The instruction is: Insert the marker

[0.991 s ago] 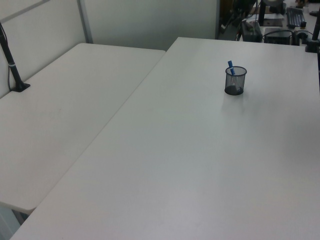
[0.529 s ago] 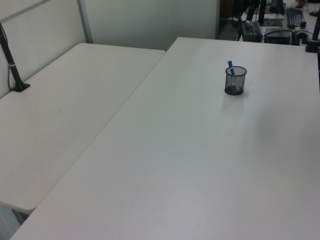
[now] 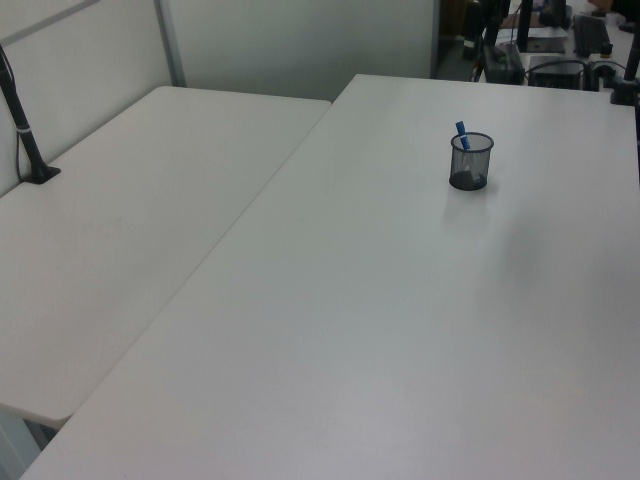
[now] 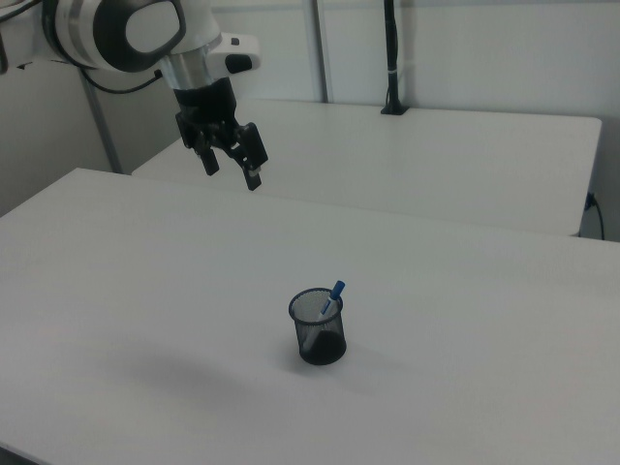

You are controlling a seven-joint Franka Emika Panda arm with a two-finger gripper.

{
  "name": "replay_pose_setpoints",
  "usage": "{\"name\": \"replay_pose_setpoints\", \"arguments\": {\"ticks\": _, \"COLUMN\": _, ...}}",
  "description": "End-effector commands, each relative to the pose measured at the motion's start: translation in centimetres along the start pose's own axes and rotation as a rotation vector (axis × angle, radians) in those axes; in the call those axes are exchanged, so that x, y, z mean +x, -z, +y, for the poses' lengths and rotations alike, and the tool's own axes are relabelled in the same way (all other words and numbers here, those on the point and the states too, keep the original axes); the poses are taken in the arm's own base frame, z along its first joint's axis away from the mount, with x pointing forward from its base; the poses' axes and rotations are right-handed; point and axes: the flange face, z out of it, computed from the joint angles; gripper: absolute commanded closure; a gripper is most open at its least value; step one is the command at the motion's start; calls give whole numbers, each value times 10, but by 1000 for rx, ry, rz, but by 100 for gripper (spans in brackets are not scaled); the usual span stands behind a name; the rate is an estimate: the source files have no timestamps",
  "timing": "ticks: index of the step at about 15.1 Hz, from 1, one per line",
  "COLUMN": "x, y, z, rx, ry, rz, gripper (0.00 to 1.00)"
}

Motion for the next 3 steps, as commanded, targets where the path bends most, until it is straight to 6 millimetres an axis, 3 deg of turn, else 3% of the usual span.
{"name": "replay_pose_setpoints", "arguments": {"ticks": 1, "x": 2, "y": 4, "z": -6, "rx": -2, "ry": 42, "rz": 4, "gripper": 0}}
{"name": "replay_pose_setpoints", "arguments": {"ticks": 3, "x": 2, "y": 3, "z": -5, "rx": -17, "ry": 42, "rz": 2, "gripper": 0}}
